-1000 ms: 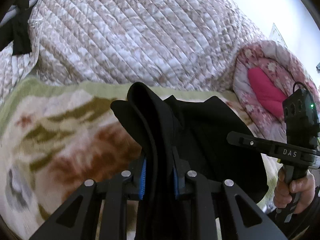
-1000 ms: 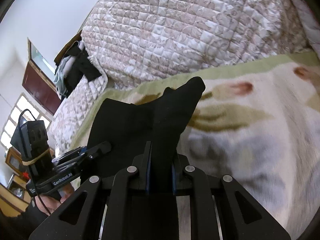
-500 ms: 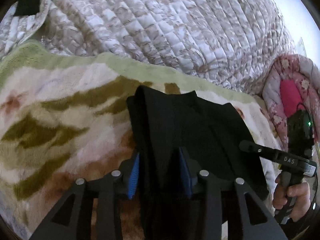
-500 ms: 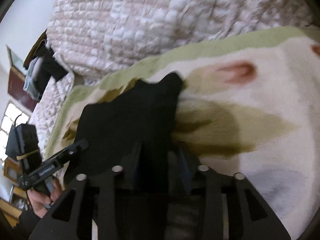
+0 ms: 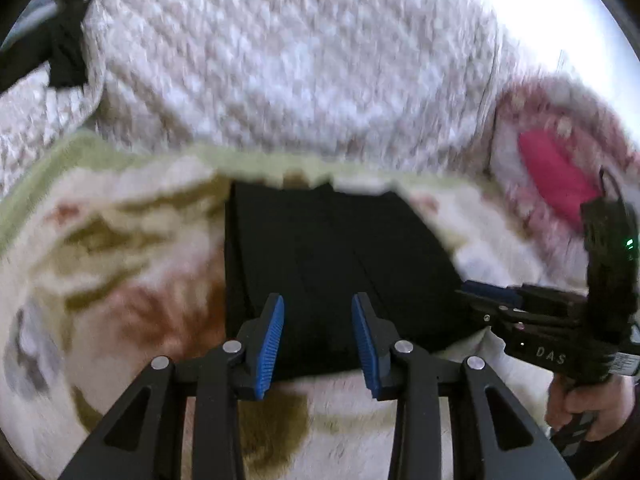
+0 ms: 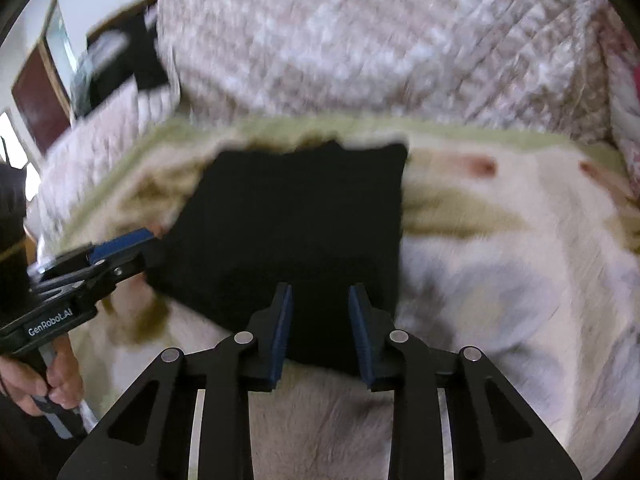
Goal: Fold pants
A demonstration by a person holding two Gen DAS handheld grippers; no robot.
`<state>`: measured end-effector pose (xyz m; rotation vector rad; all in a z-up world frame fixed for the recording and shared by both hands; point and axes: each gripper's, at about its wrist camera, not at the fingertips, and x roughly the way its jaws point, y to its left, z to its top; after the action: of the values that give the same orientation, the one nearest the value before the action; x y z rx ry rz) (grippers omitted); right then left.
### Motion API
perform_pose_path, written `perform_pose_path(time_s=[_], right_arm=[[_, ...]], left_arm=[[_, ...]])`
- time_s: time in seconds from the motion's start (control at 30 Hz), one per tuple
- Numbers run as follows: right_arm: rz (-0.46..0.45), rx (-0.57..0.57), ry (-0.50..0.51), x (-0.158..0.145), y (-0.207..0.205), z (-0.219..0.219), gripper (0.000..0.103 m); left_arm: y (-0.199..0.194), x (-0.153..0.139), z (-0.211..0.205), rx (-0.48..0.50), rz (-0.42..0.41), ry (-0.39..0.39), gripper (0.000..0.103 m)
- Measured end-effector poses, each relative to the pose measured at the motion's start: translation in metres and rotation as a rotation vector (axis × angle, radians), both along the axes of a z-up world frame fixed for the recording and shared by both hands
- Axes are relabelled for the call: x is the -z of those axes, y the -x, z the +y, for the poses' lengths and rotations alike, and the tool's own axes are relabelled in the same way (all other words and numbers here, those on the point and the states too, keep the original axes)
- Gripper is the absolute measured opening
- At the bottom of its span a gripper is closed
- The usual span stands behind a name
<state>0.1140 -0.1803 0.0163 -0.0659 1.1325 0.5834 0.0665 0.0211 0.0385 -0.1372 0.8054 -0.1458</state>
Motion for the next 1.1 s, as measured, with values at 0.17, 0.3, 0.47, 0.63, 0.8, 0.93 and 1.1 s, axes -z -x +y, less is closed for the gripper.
perform_pose_path(time_s=[0.17,0.3,0.47,0.63,0.8,0.93,1.1], right_arm=[[-0.020,0.034,-0.022,-0.014,0.003,-0.009,0.030],[-0.040,0.060,-0.037,-0.027,0.023,-0.022,0.030],[-0.032,0.070,-0.041,-0.034,0.047,-0.026,0.032],[-0.045,0.050,-0.007,-0.033,0.060,-0.022,0.045],[-0.048,0.036,0.022,-0.026,0.060,-0.018,0.047],[-0.017,0.029,0.029,-0.017,0.059,-0.015,0.047],[0.000,0.032,0.041,-0.009,0.057,-0.012,0.051]], left_arm=[[-0.002,0.002,0.000,-0.024,-0.004,-0.027,0.038],[0.016,-0.003,-0.003,-0.057,-0.014,-0.041,0.038],[0.040,0.000,-0.008,-0.080,0.002,-0.054,0.038],[0.054,0.004,-0.012,-0.093,0.024,-0.066,0.038],[0.056,0.011,-0.013,-0.097,0.035,-0.090,0.038],[0.051,0.018,-0.009,-0.116,0.057,-0.098,0.038],[0.047,0.028,-0.010,-0.116,0.088,-0.110,0.040]])
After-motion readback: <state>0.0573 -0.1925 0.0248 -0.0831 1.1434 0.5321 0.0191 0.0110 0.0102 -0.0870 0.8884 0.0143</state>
